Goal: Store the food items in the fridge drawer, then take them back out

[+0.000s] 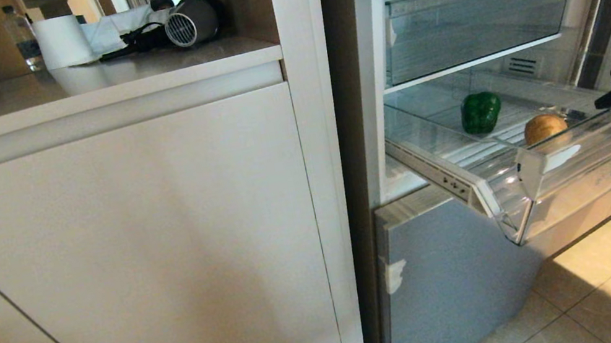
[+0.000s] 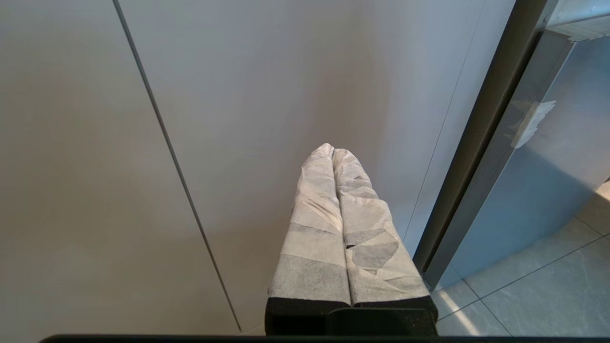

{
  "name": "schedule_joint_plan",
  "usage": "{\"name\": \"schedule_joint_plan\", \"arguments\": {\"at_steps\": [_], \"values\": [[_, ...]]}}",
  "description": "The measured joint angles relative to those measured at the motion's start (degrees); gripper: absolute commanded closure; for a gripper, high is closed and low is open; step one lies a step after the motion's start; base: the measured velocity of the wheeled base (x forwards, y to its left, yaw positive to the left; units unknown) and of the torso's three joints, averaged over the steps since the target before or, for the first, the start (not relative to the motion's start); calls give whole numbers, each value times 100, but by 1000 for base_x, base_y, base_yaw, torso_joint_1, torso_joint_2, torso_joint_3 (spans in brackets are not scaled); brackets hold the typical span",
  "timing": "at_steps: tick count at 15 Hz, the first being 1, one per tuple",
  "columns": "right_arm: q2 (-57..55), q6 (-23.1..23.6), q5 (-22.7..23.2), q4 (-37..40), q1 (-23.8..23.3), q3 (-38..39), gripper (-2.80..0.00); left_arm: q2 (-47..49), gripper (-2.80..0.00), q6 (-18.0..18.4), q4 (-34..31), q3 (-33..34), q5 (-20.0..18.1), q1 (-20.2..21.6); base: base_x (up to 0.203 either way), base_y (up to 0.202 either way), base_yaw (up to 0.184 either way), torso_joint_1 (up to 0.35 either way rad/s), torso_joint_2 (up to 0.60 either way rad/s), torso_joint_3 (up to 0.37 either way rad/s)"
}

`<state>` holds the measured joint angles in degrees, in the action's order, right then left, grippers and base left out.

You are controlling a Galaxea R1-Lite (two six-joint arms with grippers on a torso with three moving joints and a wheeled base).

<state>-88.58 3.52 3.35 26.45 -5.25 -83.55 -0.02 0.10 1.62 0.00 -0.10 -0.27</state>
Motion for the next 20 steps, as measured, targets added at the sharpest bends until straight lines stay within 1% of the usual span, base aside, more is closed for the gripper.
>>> {"name": "schedule_joint_plan", "arguments": {"at_steps": [2,5,7,9,13,17,19,20], "values": [[136,-57,24,-145,-4,5,0,0,0,0,0,0,0,1,0,0,0,0,0,0],[373,-99,35,-793,0,128,0,0,0,0,2,0,0,0,0,0,0,0,0,0],[738,-90,24,-851,0,340,0,0,0,0,0,0,0,0,0,0,0,0,0,0],[1345,-69,24,-863,-1,748,0,0,0,0,0,0,0,0,0,0,0,0,0,0],[3333,-6,13,-873,0,2050,0,0,0,0,0,0,0,0,0,0,0,0,0,0],[5701,122,-84,-881,0,3878,0,0,0,0,0,0,0,0,0,0,0,0,0,0],[6534,118,-154,-1024,6,4879,0,0,0,-7,0,0,0,0,0,0,0,0,0,0],[6784,116,-145,-1236,9,5337,0,0,0,-9,1,0,1,0,0,0,0,0,0,0]]}}
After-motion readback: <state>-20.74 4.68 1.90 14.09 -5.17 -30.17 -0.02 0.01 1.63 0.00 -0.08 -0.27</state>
